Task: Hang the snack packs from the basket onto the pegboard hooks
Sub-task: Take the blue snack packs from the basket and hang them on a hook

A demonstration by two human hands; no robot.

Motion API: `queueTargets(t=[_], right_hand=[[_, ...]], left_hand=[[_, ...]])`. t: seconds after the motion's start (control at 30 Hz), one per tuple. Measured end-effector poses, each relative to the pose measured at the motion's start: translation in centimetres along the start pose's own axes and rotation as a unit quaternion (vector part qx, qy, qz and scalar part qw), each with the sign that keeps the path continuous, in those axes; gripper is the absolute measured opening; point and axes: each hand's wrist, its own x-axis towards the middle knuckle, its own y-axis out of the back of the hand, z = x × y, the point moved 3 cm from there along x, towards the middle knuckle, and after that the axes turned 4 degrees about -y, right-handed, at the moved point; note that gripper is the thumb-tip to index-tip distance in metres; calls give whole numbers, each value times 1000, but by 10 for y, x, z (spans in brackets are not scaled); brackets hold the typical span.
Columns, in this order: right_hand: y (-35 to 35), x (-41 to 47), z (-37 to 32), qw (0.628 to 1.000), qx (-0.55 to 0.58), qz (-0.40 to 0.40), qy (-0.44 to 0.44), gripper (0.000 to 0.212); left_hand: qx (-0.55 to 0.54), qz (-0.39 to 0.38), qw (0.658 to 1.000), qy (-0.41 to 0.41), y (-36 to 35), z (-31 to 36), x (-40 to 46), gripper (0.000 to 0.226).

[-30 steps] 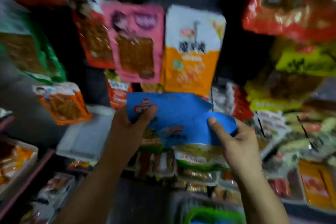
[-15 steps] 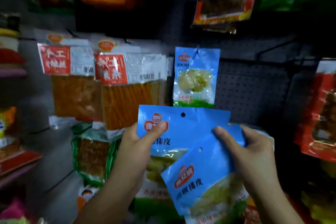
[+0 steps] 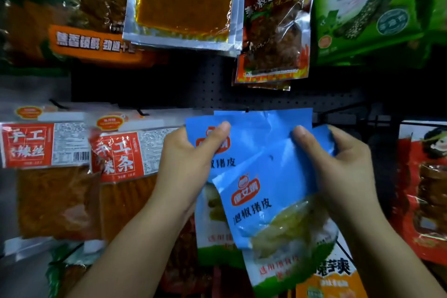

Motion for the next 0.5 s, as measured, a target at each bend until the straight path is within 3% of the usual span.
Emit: queueTargets(t=[0.07,0.17,0.5], right_hand=[[-4,12,-2,1000,14,-3,-3,14],[-10,26,0,999,20,-13,-24,21],[-20,46,25,999,3,-6,-42,28]], left_hand=[[-6,9,1000,-20,-5,6,13,21],[-4,7,1000,-28,-9,8,29,25],[24,9,1000,18,-13,-23,53,14]])
